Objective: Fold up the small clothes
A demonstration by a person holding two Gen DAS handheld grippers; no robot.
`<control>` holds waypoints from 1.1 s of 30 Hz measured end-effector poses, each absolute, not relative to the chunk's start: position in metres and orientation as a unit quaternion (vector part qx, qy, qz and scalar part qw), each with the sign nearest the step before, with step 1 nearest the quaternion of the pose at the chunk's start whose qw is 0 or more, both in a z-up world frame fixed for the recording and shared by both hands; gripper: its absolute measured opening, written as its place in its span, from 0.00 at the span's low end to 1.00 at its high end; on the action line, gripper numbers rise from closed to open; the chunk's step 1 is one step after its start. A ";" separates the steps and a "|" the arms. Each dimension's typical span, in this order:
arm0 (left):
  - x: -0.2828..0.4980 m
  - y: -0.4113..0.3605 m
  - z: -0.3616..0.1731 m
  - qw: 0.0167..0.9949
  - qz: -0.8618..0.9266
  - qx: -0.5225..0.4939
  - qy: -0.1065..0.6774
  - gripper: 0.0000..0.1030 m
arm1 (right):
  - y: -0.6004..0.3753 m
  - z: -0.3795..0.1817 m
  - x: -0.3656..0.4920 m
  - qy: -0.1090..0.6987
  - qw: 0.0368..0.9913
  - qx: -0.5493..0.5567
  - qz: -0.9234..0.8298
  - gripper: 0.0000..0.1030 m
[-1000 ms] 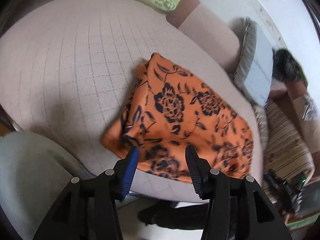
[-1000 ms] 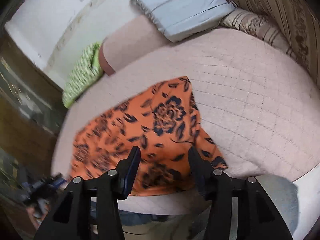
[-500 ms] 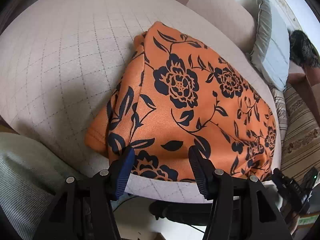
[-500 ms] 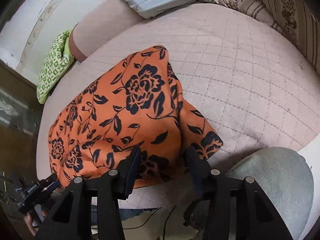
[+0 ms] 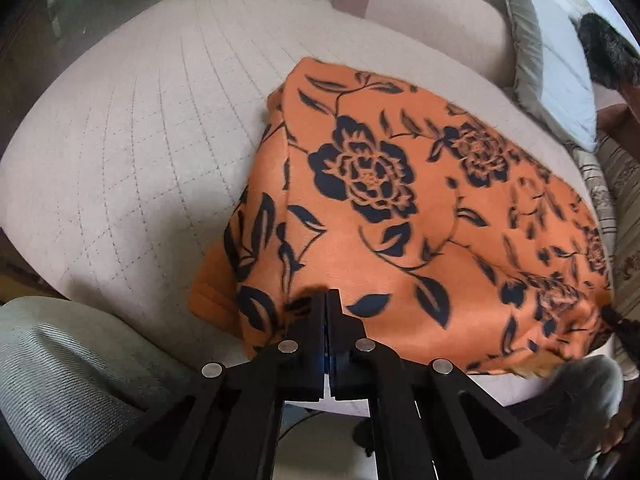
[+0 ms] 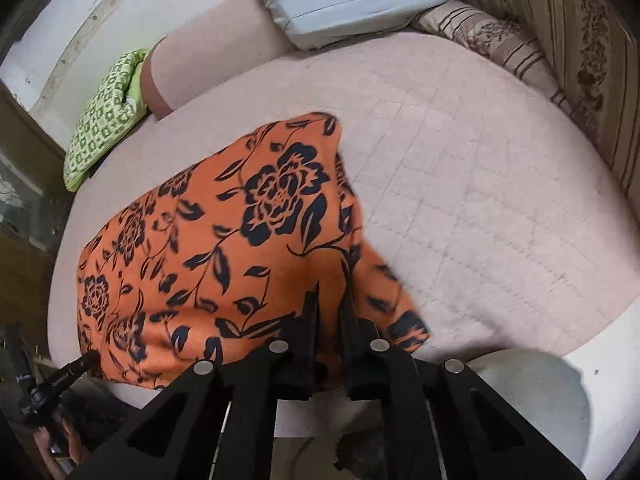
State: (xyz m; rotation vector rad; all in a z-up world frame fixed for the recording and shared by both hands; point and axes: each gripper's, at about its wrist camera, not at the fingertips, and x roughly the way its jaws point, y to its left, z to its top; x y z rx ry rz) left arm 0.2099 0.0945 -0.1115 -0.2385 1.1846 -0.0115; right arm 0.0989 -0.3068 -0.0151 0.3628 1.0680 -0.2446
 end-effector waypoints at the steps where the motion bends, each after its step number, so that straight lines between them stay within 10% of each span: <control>1: 0.213 0.093 -0.118 0.815 -0.006 -0.109 0.569 0.00 | -0.310 -0.020 0.104 0.512 0.834 0.163 -0.124 0.09; 9: 0.208 0.108 -0.092 0.830 -0.065 -0.186 0.522 0.14 | -0.307 -0.020 0.098 0.492 0.841 0.173 -0.141 0.28; 12: 0.208 0.127 -0.076 0.841 -0.044 -0.217 0.494 0.54 | -0.292 0.014 0.084 0.435 0.875 0.191 -0.094 0.54; 16: 0.226 0.148 -0.070 0.831 -0.037 -0.242 0.500 0.55 | -0.245 0.048 0.098 0.389 0.905 0.175 0.007 0.68; 33: 0.271 0.170 -0.142 0.767 -0.060 -0.274 0.577 0.53 | -0.059 0.003 0.218 0.492 0.841 0.116 0.193 0.66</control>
